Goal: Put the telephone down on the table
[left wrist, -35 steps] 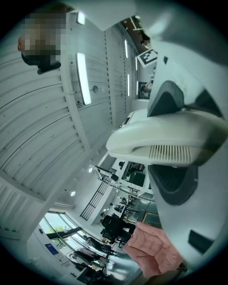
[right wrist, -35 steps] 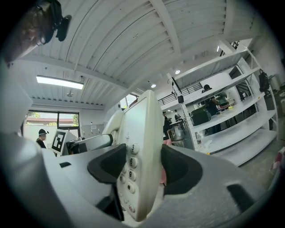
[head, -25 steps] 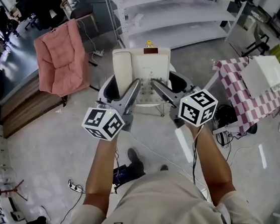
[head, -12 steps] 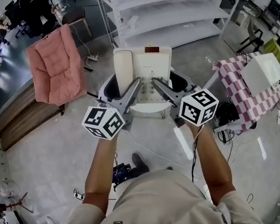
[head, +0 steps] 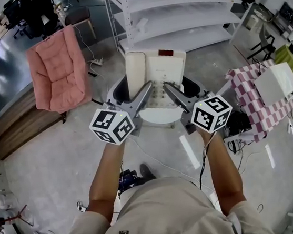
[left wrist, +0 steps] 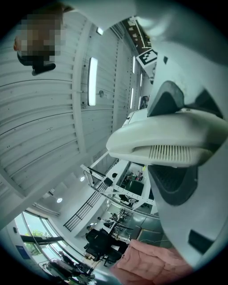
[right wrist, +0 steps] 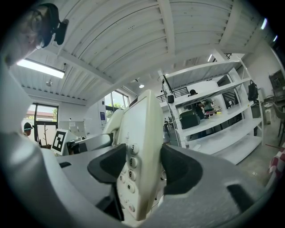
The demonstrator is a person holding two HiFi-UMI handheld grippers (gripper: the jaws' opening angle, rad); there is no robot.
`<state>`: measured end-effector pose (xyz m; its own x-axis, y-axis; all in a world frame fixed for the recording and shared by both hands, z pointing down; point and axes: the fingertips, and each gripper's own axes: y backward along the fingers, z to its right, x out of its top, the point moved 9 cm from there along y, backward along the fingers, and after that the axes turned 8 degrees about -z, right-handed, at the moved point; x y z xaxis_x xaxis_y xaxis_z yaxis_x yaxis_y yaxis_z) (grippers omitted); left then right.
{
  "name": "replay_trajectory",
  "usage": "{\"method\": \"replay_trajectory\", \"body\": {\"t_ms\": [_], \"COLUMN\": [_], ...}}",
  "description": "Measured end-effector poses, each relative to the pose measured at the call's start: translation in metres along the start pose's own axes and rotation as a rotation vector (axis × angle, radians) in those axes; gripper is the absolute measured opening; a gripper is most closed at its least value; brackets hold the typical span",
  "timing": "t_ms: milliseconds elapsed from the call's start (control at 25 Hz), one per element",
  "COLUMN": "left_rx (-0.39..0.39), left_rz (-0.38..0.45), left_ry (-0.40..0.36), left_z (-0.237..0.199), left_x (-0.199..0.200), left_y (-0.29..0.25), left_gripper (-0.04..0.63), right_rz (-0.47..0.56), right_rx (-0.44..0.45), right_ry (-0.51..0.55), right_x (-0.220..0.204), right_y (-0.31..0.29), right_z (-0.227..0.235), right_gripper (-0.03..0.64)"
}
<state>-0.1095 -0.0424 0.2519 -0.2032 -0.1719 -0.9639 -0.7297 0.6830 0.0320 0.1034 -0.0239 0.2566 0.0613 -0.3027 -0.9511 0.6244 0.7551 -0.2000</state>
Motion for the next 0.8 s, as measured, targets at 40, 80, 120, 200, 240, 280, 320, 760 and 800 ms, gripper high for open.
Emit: {"method": "replay_trajectory", "body": {"t_ms": [40, 80, 120, 200, 240, 280, 320, 760, 800], "left_rx": [-0.001, -0.003, -0.004, -0.008, -0.009, -0.01, -0.01, 0.04, 0.048], "left_rz": [0.002, 0.003, 0.005, 0.01, 0.013, 0.016, 0.018, 0.024, 0.025], "left_ry": [0.0, 0.0, 0.0, 0.001, 0.001, 0.002, 0.001, -0.007, -0.01], "left_z": [-0.003, -0.007, -0.011, -0.018, -0.021, -0.023, -0.025, -0.048, -0.05], "left_x": [0.001, 0.002, 0.003, 0.006, 0.008, 0.01, 0.011, 0.015, 0.015], "left_y": [0.0, 0.0, 0.001, 0.005, 0.006, 0.007, 0.008, 0.004, 0.002], "left_gripper": [0.325, 0.325, 0.325, 0.325, 0.325, 0.325, 0.325, 0.325, 0.325], "right_rz": [0.001, 0.003, 0.004, 0.004, 0.004, 0.004, 0.004, -0.011, -0.012], "right_rx": [-0.002, -0.005, -0.006, -0.009, -0.009, -0.008, -0.008, 0.049, 0.057], "right_ry": [0.001, 0.003, 0.005, 0.011, 0.014, 0.017, 0.019, 0.024, 0.025], "right_x": [0.001, 0.002, 0.003, 0.005, 0.006, 0.008, 0.01, 0.015, 0.015], "right_y": [-0.003, -0.007, -0.01, -0.017, -0.02, -0.022, -0.024, -0.056, -0.06], "right_z": [-0.001, -0.002, -0.004, -0.008, -0.01, -0.012, -0.013, -0.003, 0.0], "right_gripper": [0.247, 0.249, 0.249, 0.247, 0.249, 0.249, 0.247, 0.249, 0.249]}}
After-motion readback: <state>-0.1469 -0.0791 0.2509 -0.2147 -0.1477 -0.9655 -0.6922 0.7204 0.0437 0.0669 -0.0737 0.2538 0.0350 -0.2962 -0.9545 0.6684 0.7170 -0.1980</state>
